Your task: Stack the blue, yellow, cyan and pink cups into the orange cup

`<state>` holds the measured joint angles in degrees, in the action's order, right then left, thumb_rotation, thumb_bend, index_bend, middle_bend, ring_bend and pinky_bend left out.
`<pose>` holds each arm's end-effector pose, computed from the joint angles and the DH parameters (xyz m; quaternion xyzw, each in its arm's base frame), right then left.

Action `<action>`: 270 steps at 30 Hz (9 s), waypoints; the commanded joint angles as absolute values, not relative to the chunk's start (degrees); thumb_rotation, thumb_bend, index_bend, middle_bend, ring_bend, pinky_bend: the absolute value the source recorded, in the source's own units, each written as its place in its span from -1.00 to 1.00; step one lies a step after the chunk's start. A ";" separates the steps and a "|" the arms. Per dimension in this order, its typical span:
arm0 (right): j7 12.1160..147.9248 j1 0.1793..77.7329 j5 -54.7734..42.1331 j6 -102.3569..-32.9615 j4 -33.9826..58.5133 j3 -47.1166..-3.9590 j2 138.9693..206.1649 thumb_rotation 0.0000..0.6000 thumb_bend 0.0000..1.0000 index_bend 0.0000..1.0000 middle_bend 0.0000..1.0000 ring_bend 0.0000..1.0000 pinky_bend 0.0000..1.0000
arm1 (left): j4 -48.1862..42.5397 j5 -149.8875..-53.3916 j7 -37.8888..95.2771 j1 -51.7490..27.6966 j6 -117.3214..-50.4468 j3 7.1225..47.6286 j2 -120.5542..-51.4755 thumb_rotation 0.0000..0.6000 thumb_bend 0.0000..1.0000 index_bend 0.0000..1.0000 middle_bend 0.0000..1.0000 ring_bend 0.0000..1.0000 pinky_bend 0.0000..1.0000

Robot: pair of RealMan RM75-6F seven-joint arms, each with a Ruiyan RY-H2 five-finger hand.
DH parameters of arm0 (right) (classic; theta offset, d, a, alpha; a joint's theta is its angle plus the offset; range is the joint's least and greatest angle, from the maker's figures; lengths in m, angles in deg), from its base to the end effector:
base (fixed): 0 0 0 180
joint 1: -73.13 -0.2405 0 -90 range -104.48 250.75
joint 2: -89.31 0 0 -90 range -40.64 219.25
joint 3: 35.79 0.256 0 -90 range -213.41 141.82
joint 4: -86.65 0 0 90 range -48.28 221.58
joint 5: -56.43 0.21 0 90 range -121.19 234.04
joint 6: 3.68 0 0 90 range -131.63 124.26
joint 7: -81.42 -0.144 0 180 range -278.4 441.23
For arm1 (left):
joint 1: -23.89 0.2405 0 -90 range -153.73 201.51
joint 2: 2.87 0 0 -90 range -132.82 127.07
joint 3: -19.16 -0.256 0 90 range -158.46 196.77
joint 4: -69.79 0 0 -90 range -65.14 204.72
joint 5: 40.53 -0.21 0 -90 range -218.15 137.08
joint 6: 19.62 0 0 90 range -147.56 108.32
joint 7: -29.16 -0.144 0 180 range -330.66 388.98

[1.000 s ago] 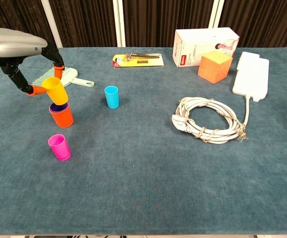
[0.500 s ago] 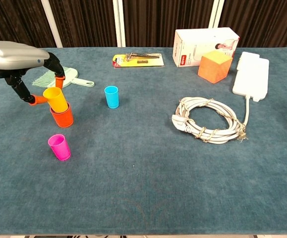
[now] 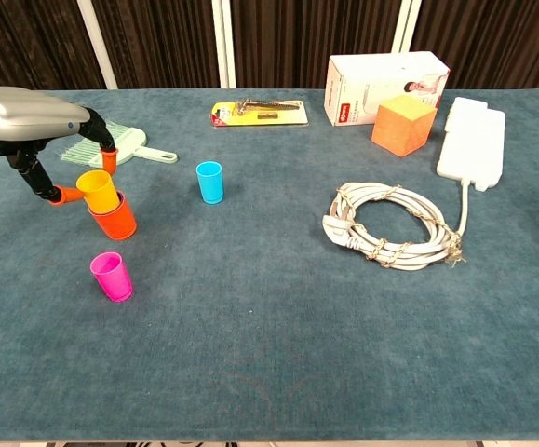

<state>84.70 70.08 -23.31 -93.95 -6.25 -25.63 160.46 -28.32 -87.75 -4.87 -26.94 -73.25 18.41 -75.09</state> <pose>-0.3055 -0.1931 0.1558 0.4926 -0.3852 0.4406 0.6440 -0.1717 0.3391 0.0397 -0.8026 -0.3254 -0.2125 0.4526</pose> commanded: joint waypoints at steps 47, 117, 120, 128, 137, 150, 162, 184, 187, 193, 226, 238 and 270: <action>83.70 69.27 -19.96 -91.73 -2.74 -24.27 161.53 1.00 -0.18 -0.77 -0.86 -0.81 -0.82 | -9.68 -74.58 -13.04 -37.98 -70.32 28.64 -95.12 1.00 -0.48 -0.52 -0.63 -1.00 -0.91; 83.35 68.90 -19.16 -90.89 -1.78 -24.32 162.67 1.00 -0.18 -0.77 -0.86 -0.81 -0.82 | -4.69 -77.64 -16.69 -38.40 -73.00 28.24 -99.86 1.00 -0.16 0.03 -0.37 -0.99 -0.88; 83.32 68.91 -19.26 -90.90 -1.80 -24.38 162.67 1.00 -0.18 -0.77 -0.86 -0.81 -0.82 | -6.25 -77.71 -17.37 -38.54 -73.71 28.53 -98.87 1.00 -0.13 0.04 -0.35 -0.99 -0.87; 83.15 68.99 -19.10 -91.09 -1.89 -24.21 162.72 1.00 -0.18 -0.77 -0.86 -0.81 -0.82 | -12.45 -76.66 -20.87 -39.12 -75.59 28.74 -94.77 1.00 -0.13 0.07 -0.33 -0.99 -0.87; 83.19 68.98 -19.28 -91.18 -2.03 -24.27 162.84 1.00 -0.18 -0.77 -0.86 -0.81 -0.82 | -27.18 -73.15 -27.36 -39.58 -79.09 27.97 -84.32 1.00 -0.13 0.09 -0.33 -0.99 -0.87; 83.06 69.40 -19.76 -92.32 -2.91 -24.14 162.53 1.00 -0.18 -0.77 -0.86 -0.81 -0.82 | -41.38 -69.66 -29.18 -38.06 -80.28 23.74 -71.20 1.00 -0.13 0.09 -0.34 -0.99 -0.87; 83.35 69.40 -19.57 -92.53 -2.84 -23.92 162.77 1.00 -0.18 -0.77 -0.86 -0.81 -0.82 | -39.79 -74.67 -23.54 -35.06 -77.62 20.12 -69.29 1.00 -0.13 0.08 -0.34 -0.99 -0.87; 82.70 69.59 -19.30 -92.80 -2.78 -23.52 162.58 1.00 -0.19 -0.77 -0.86 -0.81 -0.82 | -33.79 -76.72 -22.16 -35.31 -76.14 18.17 -75.37 1.00 -0.13 0.08 -0.35 -0.99 -0.87; 82.60 69.60 -19.28 -92.79 -2.76 -23.49 162.55 1.00 -0.18 -0.77 -0.86 -0.81 -0.82 | -33.54 -76.57 -22.39 -35.41 -76.43 17.99 -75.66 1.00 -0.13 0.08 -0.35 -0.99 -0.87; 82.63 69.59 -19.24 -92.75 -2.75 -23.49 162.63 1.00 -0.18 -0.77 -0.86 -0.81 -0.82 | -32.94 -76.59 -22.52 -35.48 -76.79 17.71 -76.09 1.00 -0.14 0.07 -0.35 -0.99 -0.87; 82.88 69.64 -18.92 -92.40 -3.29 -23.51 162.35 1.00 -0.18 -0.77 -0.86 -0.81 -0.82 | -37.38 -85.48 -12.78 -33.47 -72.33 17.36 -73.45 1.00 -0.36 -0.53 -0.49 -1.00 -0.88; 82.79 69.73 -19.13 -92.65 -3.45 -23.52 162.28 1.00 -0.19 -0.77 -0.86 -0.81 -0.82 | -41.64 -89.96 -10.47 -33.78 -68.03 15.74 -70.12 1.00 -0.48 -0.53 -0.56 -1.00 -0.94; 82.47 69.91 -18.67 -93.02 -3.31 -23.10 162.40 1.00 -0.18 -0.77 -0.86 -0.81 -0.82 | -35.12 -99.77 -6.69 -32.73 -63.15 12.15 -71.86 1.00 -0.59 -0.28 -0.74 -1.00 -1.00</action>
<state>82.47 69.91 -18.67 -93.02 -3.31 -23.10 162.40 -35.49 -99.56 -6.81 -32.96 -62.95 12.23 -71.54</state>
